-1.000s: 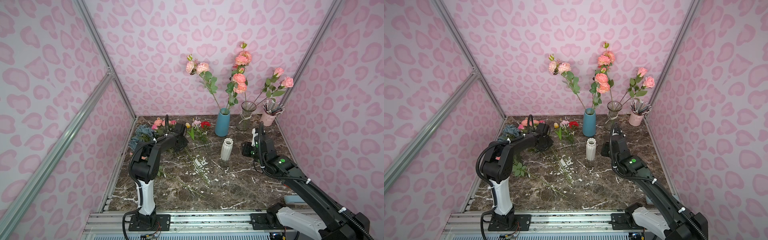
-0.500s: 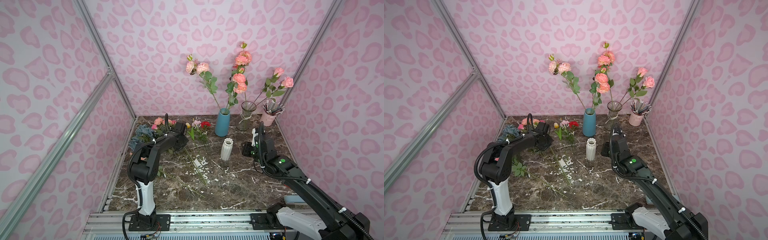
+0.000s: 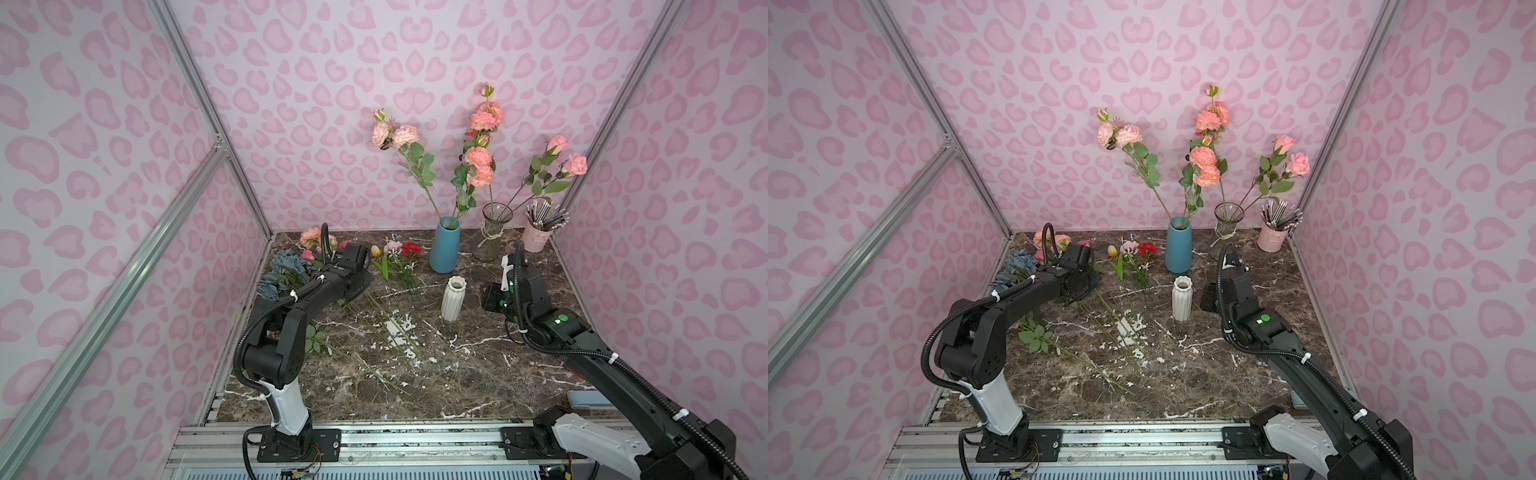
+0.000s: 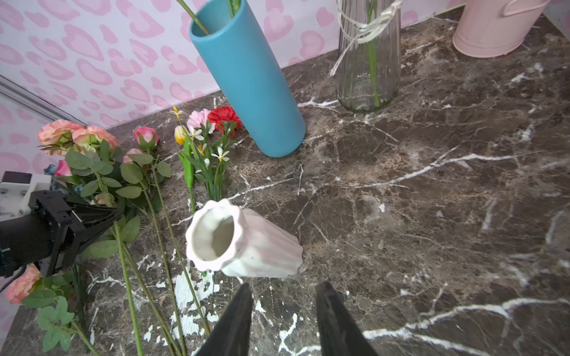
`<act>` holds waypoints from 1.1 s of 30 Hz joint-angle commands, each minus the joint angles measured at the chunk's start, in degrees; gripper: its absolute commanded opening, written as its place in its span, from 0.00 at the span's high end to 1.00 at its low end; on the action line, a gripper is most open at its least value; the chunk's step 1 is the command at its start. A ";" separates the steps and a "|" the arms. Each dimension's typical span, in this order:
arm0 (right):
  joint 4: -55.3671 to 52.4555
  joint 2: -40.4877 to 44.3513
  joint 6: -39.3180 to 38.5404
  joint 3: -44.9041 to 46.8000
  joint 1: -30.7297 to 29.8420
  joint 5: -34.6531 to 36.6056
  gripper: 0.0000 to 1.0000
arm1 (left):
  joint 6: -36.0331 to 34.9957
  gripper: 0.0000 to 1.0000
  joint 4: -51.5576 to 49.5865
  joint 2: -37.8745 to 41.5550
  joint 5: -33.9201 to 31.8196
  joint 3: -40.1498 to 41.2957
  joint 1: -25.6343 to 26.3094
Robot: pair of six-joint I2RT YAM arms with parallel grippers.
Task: Place the pink flowers into the vase
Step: Pick up the flower at the center of the board.
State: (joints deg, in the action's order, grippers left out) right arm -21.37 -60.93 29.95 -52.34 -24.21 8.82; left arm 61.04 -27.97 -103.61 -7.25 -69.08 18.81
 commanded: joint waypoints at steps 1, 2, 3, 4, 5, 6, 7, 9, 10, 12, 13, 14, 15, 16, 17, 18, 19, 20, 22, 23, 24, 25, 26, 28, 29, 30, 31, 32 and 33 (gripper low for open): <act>1.42 0.09 -0.18 -1.11 -0.20 -0.47 0.61 | -1.26 0.97 5.71 3.37 -3.45 0.78 0.95; 1.34 0.10 -0.05 -1.23 -0.37 -0.55 0.61 | -1.69 0.97 6.23 4.54 -3.97 1.16 1.21; 1.26 0.11 0.05 -1.40 -0.54 -0.48 0.61 | -2.41 0.97 7.27 5.71 -4.00 1.59 1.45; 1.19 0.11 0.15 -1.60 -0.86 -0.32 0.61 | -2.69 0.97 7.72 6.95 -4.30 1.97 1.66; 1.15 0.19 0.18 -1.70 -1.02 -0.13 0.61 | -3.03 0.97 8.14 8.00 -4.36 2.42 1.80; 1.08 0.29 0.17 -1.80 -1.40 0.12 0.61 | -3.56 0.97 8.81 9.12 -4.21 2.83 1.86; 1.07 0.37 0.11 -1.87 -1.74 0.43 0.61 | -4.08 0.97 9.04 10.07 -4.26 3.00 1.85; 0.79 0.46 0.23 -2.03 -2.14 0.93 0.61 | -5.27 0.97 9.62 11.93 -4.01 3.52 1.94; 0.57 0.38 0.20 -2.15 -2.30 1.07 0.61 | -5.96 0.97 9.88 12.95 -3.93 3.72 1.93; 0.11 0.44 0.20 -2.40 -2.66 1.36 0.61 | -7.73 0.97 11.28 15.21 -3.52 4.61 2.01; -0.26 0.46 0.11 -2.64 -2.83 1.75 0.61 | -8.39 0.97 11.57 16.51 -3.48 4.99 1.96; -0.63 0.46 0.00 -2.89 -3.02 2.13 0.61 | -9.22 0.97 12.02 17.53 -3.25 5.27 1.93; -1.06 0.54 -0.23 -3.06 -3.12 2.34 0.61 | -10.18 0.97 12.30 18.51 -2.90 5.31 1.94; -1.42 0.64 -0.41 -3.34 -3.08 2.58 0.61 | -11.07 0.97 12.28 19.46 -2.56 5.27 2.02; -1.73 0.89 -0.53 -3.52 -3.12 2.76 0.61 | -11.87 0.97 12.53 20.32 -1.99 5.33 1.98; -1.90 1.14 -0.81 -3.71 -3.08 2.78 0.61 | -12.81 0.97 12.79 21.16 -1.35 5.15 1.96; -2.32 1.45 -0.95 -3.94 -3.13 3.05 0.61 | -13.42 0.97 12.60 21.87 -1.09 4.95 1.94; -2.78 1.66 -1.19 -4.23 -3.12 3.44 0.61 | -14.07 0.97 12.71 22.54 -0.56 4.92 1.93; -3.82 2.09 -1.86 -5.07 -3.11 4.08 0.61 | -15.93 0.97 13.18 23.76 1.17 4.41 1.93; -4.14 2.31 -2.10 -5.35 -3.06 4.05 0.61 | -16.81 0.97 13.48 24.17 2.20 4.16 1.96; -4.40 2.52 -2.56 -5.75 -3.12 3.95 0.61 | -18.14 0.97 14.18 24.57 3.78 3.90 1.98; -4.81 2.72 -2.88 -6.25 -3.10 3.93 0.61 | -19.50 0.97 14.83 24.91 5.31 3.52 1.95; -4.91 2.83 -3.47 -6.68 -3.07 3.74 0.61 | -20.52 0.97 15.41 25.31 6.52 3.43 1.98; -4.87 3.33 -5.01 -7.82 -3.05 2.27 0.60 | -22.70 0.97 16.63 26.06 9.33 3.09 2.03; -4.87 3.51 -5.80 -8.47 -3.12 1.25 0.61 | -23.68 0.97 17.09 26.24 10.73 2.87 1.97; -4.67 3.68 -6.70 -9.26 -3.10 -0.11 0.61 | -24.67 0.97 17.31 26.35 12.46 2.41 1.98; -4.45 3.86 -7.61 -10.01 -3.02 -1.63 0.61 | -25.66 0.97 17.55 26.48 14.32 1.92 1.99; -4.03 4.00 -8.46 -10.66 -3.06 -3.11 0.61 | -26.32 0.97 17.87 26.45 16.17 1.57 2.01; -3.37 4.27 -9.32 -11.25 -3.11 -4.94 0.61 | -27.10 0.97 18.31 26.53 18.26 1.13 2.01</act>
State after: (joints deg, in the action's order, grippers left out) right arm -26.79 -57.25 24.25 -61.65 -27.22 8.56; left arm 38.59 -14.22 -77.52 3.79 -66.74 20.84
